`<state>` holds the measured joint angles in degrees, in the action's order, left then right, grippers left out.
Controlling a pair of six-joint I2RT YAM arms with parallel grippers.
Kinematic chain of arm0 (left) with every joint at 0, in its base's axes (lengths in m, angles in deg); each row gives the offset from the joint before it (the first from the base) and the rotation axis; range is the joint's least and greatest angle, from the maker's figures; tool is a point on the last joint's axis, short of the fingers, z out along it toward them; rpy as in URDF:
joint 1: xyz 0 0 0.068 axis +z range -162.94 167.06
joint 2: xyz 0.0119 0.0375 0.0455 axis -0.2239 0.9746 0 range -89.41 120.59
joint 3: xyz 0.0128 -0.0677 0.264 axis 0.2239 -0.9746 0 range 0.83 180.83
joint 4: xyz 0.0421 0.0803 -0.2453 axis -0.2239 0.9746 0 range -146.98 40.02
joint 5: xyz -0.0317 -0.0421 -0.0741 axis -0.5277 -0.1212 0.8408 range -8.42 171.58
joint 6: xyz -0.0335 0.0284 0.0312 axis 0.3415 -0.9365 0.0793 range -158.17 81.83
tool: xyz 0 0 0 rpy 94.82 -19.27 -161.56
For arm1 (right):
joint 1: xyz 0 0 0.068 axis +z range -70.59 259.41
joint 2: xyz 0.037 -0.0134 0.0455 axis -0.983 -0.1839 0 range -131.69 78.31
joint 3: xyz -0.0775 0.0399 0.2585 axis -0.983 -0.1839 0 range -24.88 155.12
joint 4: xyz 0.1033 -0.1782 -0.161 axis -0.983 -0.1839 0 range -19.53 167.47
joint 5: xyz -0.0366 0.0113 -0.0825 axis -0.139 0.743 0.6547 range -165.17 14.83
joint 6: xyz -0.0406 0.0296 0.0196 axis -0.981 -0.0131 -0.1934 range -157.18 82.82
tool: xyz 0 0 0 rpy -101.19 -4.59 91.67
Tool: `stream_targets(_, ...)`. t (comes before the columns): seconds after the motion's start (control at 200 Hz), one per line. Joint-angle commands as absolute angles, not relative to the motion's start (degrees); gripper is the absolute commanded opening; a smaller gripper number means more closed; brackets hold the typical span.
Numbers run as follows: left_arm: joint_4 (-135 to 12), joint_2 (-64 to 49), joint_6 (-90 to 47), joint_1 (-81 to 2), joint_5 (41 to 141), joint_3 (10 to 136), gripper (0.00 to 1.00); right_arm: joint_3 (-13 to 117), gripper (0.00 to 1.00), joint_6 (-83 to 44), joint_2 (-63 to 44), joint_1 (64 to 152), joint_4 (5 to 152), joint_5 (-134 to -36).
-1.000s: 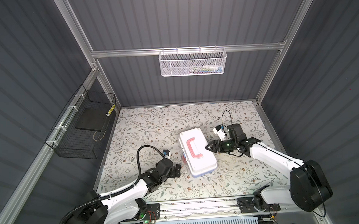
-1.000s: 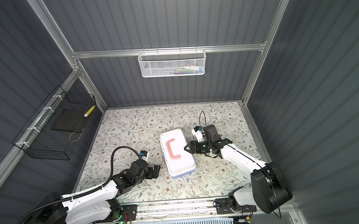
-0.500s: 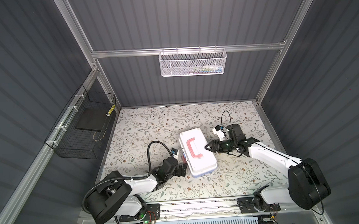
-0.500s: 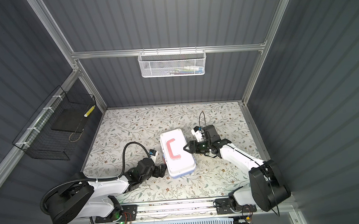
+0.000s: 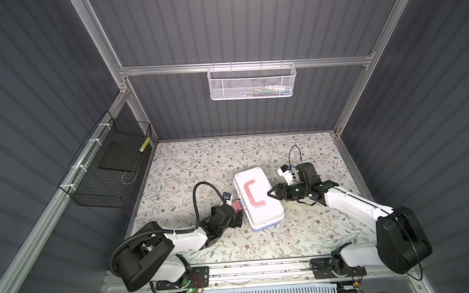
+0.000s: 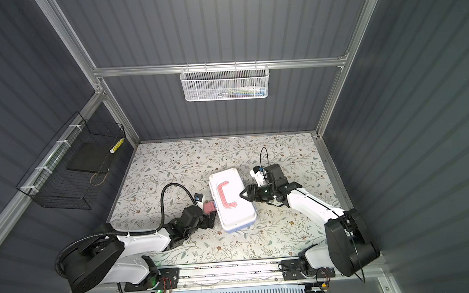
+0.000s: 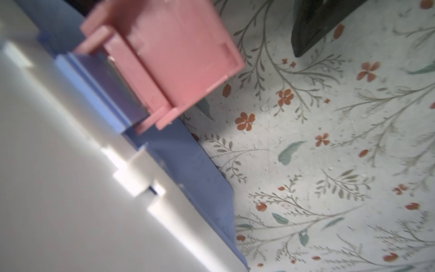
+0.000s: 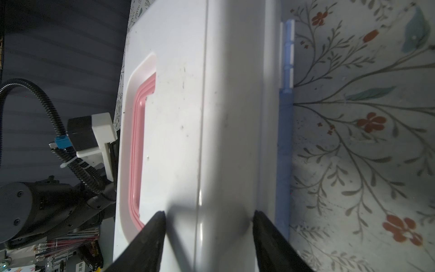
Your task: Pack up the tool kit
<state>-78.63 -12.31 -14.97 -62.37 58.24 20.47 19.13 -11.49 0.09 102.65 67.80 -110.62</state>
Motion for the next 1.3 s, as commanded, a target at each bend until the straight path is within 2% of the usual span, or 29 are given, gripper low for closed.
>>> stream_targets(0.0, -74.9, -15.2, -13.6, -62.3, 53.5, 21.3, 0.99, 18.4, 0.62, -10.8, -0.2, 102.5, 69.3, -111.6)
stream_targets(0.365, -74.9, -17.4, -9.8, -62.3, 56.2, 23.2, 0.96, 17.5, 0.61, -10.2, 0.1, 102.5, 71.1, -111.8)
stream_targets(0.605, -78.0, -16.9, -6.8, -62.3, 57.5, 25.0, 0.79, 17.0, 0.62, -10.3, 0.3, 102.5, 71.6, -112.0)
stream_targets(0.776, -78.6, -17.1, -2.7, -62.2, 61.4, 25.7, 0.72, 16.9, 0.62, -10.0, -0.3, 102.5, 72.1, -112.4)
stream_targets(1.011, -82.1, -17.5, 4.0, -62.2, 67.1, 23.8, 0.71, 15.6, 0.62, -10.1, 0.6, 102.5, 72.6, -111.7)
stream_targets(1.296, -84.1, -17.1, 6.2, -61.8, 66.3, 21.7, 0.71, 14.1, 0.62, -8.5, -0.2, 102.5, 77.0, -114.2)
